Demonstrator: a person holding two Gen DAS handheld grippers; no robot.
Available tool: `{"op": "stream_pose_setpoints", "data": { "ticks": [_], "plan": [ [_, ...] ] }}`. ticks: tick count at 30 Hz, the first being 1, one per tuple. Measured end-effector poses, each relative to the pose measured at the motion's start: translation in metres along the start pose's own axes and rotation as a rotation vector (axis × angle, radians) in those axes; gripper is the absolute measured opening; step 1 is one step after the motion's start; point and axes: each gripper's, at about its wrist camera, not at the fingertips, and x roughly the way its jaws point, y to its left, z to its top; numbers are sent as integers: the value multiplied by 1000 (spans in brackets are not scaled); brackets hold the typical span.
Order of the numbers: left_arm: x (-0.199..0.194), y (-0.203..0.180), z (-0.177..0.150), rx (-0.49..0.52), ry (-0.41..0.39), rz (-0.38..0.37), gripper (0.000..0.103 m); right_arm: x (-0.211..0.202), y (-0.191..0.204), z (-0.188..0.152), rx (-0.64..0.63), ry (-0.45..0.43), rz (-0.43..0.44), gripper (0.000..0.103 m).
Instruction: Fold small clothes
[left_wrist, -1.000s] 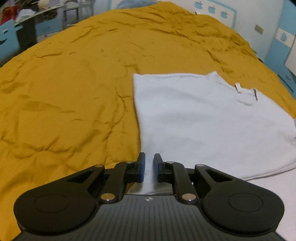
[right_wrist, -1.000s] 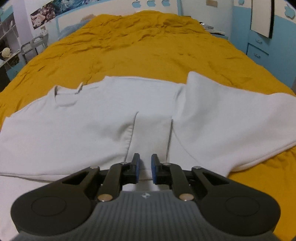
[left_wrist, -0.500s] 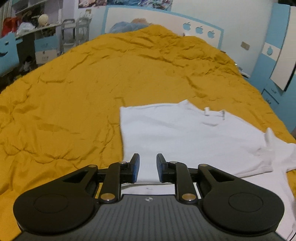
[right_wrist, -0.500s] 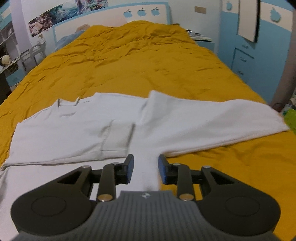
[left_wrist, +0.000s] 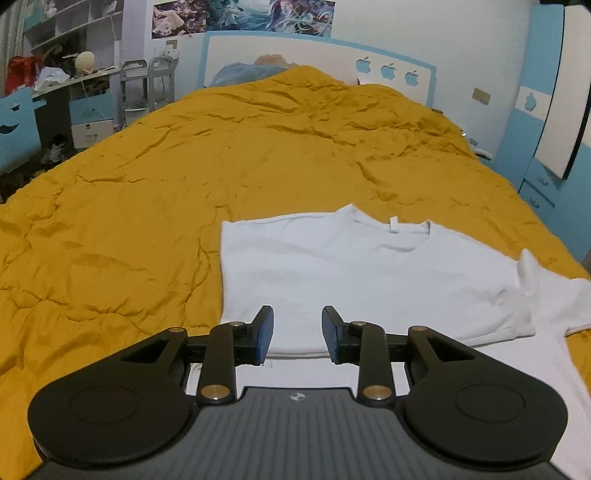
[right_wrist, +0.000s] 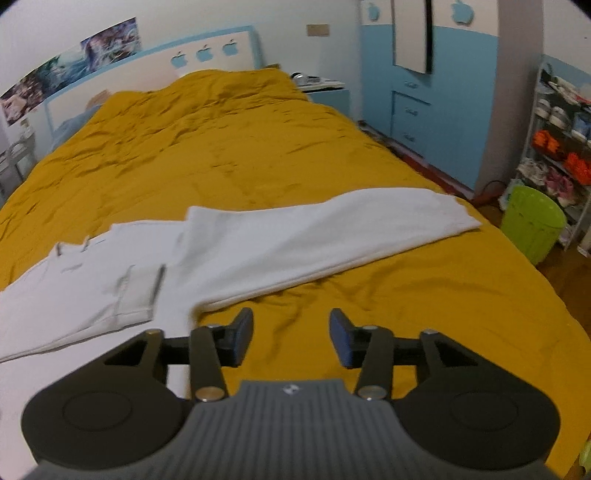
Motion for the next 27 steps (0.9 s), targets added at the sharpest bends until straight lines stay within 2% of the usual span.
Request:
{"op": "stream_pose_setpoints", "data": {
  "ticks": [4, 11, 15, 19, 24, 27],
  "plan": [
    [10, -3, -3, -28, 26, -7, 44, 11, -18, 2, 22, -6, -16, 51],
    [34, -2, -2, -46, 46, 26, 44, 51, -55, 22, 176, 12, -32, 58],
    [51, 2, -2, -85, 64, 22, 46, 83, -79, 33, 294, 20, -43, 59],
    [65, 4, -1, -87, 68, 41, 46, 121, -100, 46, 388, 23, -69, 64],
    [80, 6, -1, -89, 70, 57, 46, 164, -130, 61, 498, 29, -125, 65],
    [86, 8, -3, -96, 70, 58, 46, 185, -149, 63, 590, 43, -128, 64]
  ]
}}
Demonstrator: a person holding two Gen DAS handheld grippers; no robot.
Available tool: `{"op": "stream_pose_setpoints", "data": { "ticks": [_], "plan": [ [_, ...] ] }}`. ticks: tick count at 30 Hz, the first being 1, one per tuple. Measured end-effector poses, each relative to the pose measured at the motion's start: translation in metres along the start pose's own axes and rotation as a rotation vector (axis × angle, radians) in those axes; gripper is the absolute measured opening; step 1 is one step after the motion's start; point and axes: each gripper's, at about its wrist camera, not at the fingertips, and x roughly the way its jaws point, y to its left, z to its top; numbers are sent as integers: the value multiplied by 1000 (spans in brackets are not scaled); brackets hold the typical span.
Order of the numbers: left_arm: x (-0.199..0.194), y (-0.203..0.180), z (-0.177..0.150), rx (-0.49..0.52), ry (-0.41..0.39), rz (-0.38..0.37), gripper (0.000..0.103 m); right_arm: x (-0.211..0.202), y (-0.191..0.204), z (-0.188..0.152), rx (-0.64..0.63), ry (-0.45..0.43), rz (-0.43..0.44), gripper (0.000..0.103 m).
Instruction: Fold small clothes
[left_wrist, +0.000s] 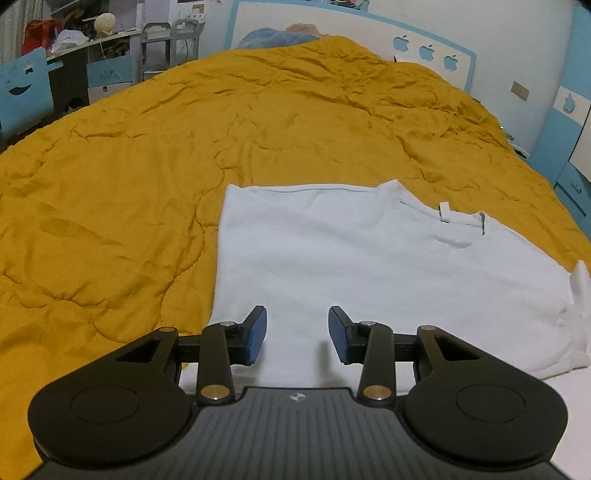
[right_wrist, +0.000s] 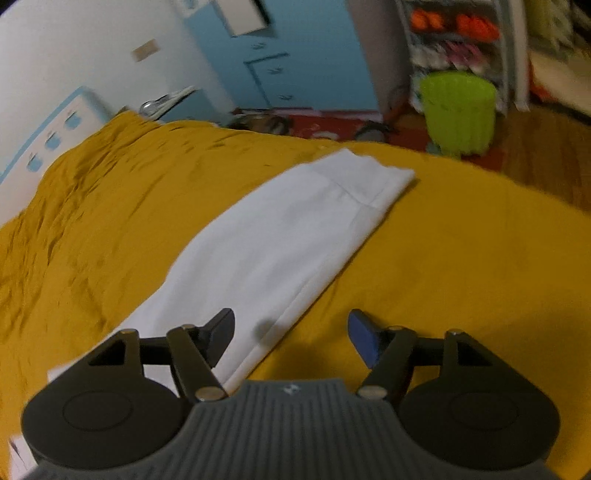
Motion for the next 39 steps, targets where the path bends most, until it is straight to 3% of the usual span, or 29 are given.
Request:
{"op": "stream_pose_setpoints", "data": {
  "ticks": [3, 7, 9, 13, 16, 21, 28, 33, 39],
  "plan": [
    [4, 1, -2, -2, 1, 1, 46, 16, -14, 8, 98, 7, 41, 64],
    [9, 0, -5, 4, 14, 8, 46, 27, -28, 17, 181, 1, 89, 54],
    [12, -2, -5, 10, 25, 14, 46, 32, -37, 21, 226, -4, 98, 45],
    [10, -3, -7, 15, 28, 14, 46, 37, -43, 31, 249, -17, 81, 4],
    [6, -4, -6, 21, 22, 14, 46, 31, -40, 36, 231, -34, 96, 0],
    [-4, 1, -4, 17, 6, 6, 46, -5, 7, 38, 30, -116, 138, 0],
    [-28, 5, -2, 17, -19, -16, 46, -82, 141, 0, -335, -164, 326, 0],
    [-47, 6, 0, 69, -1, -41, 46, -127, 241, -68, -583, -140, 498, 0],
    [-57, 20, -2, 62, 44, -96, 46, -138, 327, -193, -870, -22, 555, 0]
  ]
}}
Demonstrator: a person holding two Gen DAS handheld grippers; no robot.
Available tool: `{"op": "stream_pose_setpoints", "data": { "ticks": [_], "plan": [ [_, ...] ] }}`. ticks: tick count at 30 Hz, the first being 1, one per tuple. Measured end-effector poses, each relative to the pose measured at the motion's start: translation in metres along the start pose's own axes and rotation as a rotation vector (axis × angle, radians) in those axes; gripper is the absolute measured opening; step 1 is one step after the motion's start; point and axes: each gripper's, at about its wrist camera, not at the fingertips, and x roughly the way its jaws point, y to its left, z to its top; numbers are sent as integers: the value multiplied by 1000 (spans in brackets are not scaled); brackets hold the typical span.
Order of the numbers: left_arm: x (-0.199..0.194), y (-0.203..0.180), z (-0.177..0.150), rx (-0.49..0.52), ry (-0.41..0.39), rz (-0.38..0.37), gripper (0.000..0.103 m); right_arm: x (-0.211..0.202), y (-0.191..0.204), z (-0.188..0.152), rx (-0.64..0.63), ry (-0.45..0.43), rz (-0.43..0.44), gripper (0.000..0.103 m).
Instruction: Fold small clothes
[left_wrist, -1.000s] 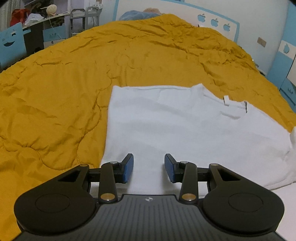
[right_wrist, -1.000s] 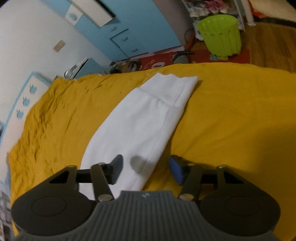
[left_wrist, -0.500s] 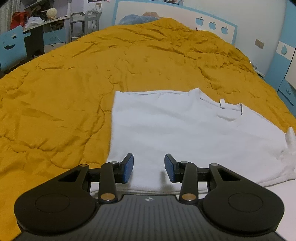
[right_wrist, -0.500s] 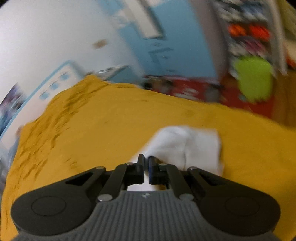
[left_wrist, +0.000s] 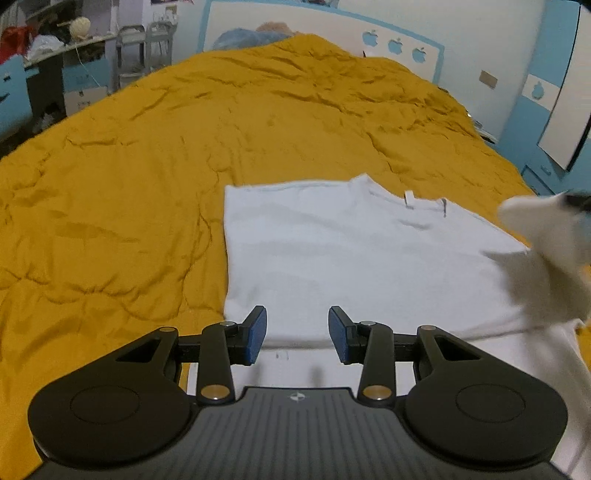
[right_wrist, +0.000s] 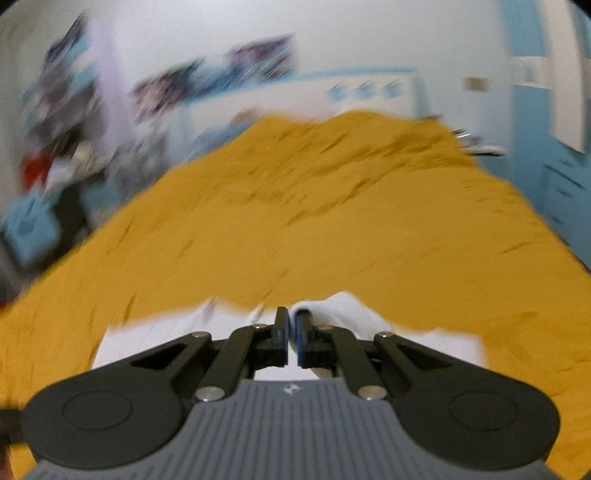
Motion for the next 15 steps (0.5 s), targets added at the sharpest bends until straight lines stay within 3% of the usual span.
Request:
{"op": "stream_pose_setpoints", "data": {
  "ticks": [3, 6, 9, 12, 15],
  "plan": [
    [-1, 6, -6, 2, 20, -7, 46, 37, 61, -41, -199, 133, 3, 0],
    [-2, 11, -12, -3, 34, -19, 48, 68, 88, -85, -329, 261, 5, 0],
    [1, 14, -16, -7, 42, -22, 49, 79, 92, -118, -333, 343, -12, 0],
    [4, 14, -18, -22, 47, -34, 49, 79, 83, -124, -283, 345, -3, 3],
    [6, 10, -18, -21, 47, -48, 49, 66, 84, -120, -229, 350, 23, 15]
  ]
}}
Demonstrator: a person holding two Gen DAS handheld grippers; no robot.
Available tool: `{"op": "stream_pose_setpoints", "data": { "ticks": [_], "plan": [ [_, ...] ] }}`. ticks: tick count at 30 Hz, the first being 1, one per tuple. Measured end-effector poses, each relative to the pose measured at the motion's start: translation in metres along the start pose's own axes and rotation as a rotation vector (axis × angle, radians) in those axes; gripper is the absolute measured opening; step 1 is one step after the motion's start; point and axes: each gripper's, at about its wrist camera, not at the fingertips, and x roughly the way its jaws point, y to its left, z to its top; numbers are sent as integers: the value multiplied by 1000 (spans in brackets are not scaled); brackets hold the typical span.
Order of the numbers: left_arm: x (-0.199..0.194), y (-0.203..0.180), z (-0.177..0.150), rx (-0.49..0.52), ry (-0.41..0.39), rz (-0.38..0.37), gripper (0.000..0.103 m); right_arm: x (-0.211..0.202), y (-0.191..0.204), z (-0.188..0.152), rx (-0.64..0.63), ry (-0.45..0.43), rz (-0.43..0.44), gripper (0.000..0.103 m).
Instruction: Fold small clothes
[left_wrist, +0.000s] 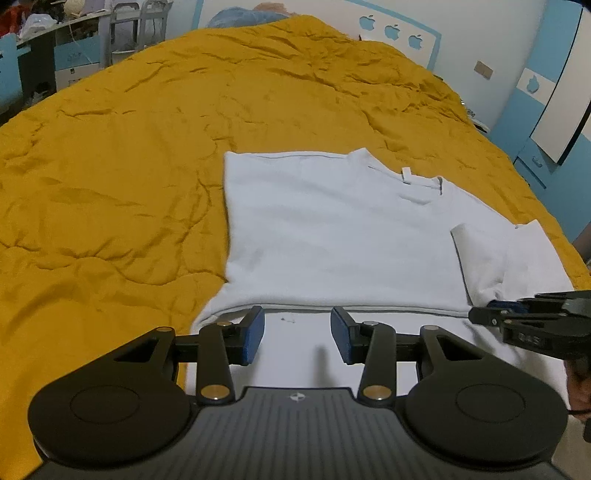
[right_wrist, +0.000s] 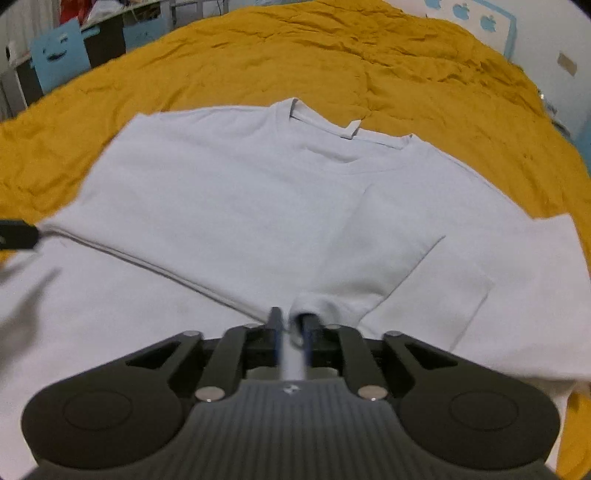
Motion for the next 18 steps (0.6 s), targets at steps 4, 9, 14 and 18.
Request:
{"op": "stream_pose_setpoints", "data": {
  "ticks": [4, 9, 14, 18],
  "plan": [
    [3, -7, 2, 5, -2, -15, 50, -22, 11, -8, -1, -12, 35, 26],
    [9, -17, 4, 21, 0, -19, 50, -49, -5, -16, 55, -51, 36, 27],
    [21, -27, 7, 20, -7, 6, 50, -66, -41, -17, 186, -116, 3, 27],
    [33, -35, 12, 22, -17, 16, 50, -65, -68, -20, 293, -139, -21, 29]
  ]
}}
